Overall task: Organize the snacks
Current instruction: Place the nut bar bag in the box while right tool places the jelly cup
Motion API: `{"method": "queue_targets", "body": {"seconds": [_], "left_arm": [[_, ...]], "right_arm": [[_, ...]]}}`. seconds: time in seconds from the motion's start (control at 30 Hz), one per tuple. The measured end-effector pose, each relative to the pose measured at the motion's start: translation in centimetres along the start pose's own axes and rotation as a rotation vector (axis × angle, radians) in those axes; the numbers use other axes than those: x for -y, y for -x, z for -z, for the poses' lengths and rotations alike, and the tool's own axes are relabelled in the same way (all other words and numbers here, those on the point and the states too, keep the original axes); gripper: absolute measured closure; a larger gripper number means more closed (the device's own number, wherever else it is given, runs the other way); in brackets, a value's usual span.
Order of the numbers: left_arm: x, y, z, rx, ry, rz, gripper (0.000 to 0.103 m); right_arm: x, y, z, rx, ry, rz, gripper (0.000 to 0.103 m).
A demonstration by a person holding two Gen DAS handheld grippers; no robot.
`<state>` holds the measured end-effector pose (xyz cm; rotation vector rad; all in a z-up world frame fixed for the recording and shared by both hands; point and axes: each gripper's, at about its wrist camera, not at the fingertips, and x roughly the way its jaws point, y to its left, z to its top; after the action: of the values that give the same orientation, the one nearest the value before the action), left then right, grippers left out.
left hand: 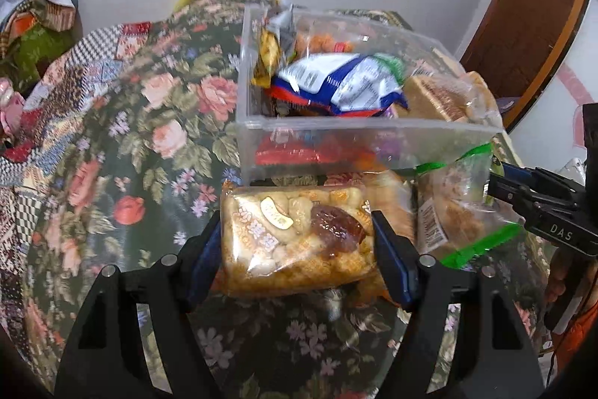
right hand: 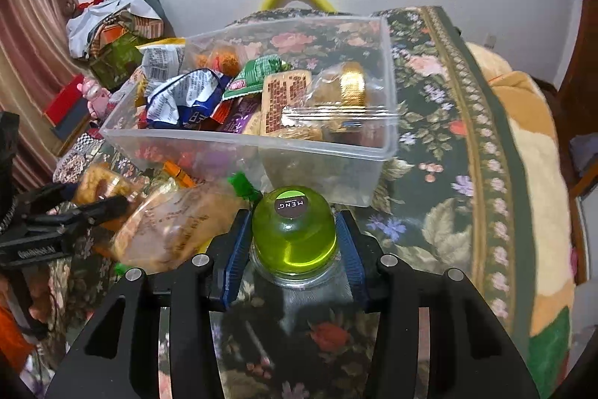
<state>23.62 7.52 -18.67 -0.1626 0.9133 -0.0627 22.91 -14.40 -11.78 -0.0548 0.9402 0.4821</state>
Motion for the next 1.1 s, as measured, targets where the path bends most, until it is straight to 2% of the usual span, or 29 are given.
{"method": "queue_targets", "body": {"seconds": [0.23,0.47,0.8,1.1], "left_arm": [[0.8,3.6,-1.3,0.083,-0.011,0.014,0.029],[2.4,5.7,-3.8,0.155,-0.042,0.031,0.029],[4.7,5.4,-7.8,0.199,-0.069,0.052,0.029],[5.7,2.8,-10.3,0.203,-0.065,0.055,0.029]], "right_arm": [[0.5,3.3,-0.7,0.072,0.0,0.029,0.06],[0.3,5.6,-2.8,0.16,-0.006,0.014,0.06],[-1.1,6.1,-5.8,0.244,0.037,0.007,0.06],[-0.7,3.6,-7.8,0.251,0.015,-0.019,0.06]]}}
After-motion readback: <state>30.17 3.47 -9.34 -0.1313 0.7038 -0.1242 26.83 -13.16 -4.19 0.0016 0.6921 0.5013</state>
